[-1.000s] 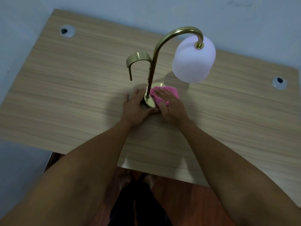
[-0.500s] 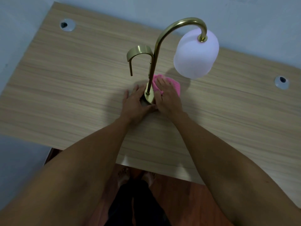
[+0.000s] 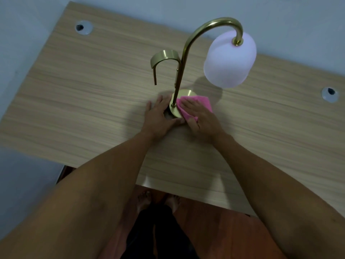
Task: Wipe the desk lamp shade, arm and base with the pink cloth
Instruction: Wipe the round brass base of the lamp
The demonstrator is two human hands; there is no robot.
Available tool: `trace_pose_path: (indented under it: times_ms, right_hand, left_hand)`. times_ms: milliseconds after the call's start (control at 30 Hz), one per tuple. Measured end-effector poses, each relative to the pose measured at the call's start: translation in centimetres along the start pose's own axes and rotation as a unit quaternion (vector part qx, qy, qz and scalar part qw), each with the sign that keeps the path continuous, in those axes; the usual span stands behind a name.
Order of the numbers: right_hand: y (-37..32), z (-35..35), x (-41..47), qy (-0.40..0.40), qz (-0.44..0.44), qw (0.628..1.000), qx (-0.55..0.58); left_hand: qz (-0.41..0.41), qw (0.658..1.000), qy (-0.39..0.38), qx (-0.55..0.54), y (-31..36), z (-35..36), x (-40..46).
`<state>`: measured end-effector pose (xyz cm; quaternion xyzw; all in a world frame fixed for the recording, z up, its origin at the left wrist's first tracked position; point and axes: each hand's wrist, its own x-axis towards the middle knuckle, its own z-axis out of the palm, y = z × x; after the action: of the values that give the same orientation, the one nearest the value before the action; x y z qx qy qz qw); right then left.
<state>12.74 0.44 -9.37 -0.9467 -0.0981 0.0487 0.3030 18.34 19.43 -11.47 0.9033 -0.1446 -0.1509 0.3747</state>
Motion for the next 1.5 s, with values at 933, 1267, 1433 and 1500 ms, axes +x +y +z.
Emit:
trace_pose_path:
  times_ms: [933, 1267, 1433, 1500]
  right_hand:
    - [-0.3, -0.6, 0.9, -0.061, -0.16, 0.984, -0.054]
    - [-0.7, -1.1, 1.0, -0.06, -0.14, 0.986, -0.069]
    - [0.2, -2.6, -0.6, -0.056, -0.096, 0.993, -0.043]
    - [1.3, -3.9, -1.5, -0.034, -0.065, 0.996, -0.049]
  left_hand:
    - [0.021, 0.999, -0.037, 0.014, -1.3, -0.2, 0.8]
    - [0.032, 0.999, -0.043, 0.011, -1.5, -0.4, 1.0]
    - [0.03, 0.999, -0.04, 0.014, -1.5, -0.4, 0.9]
    - [0.022, 0.999, -0.04, 0.006, -1.4, -0.4, 0.8]
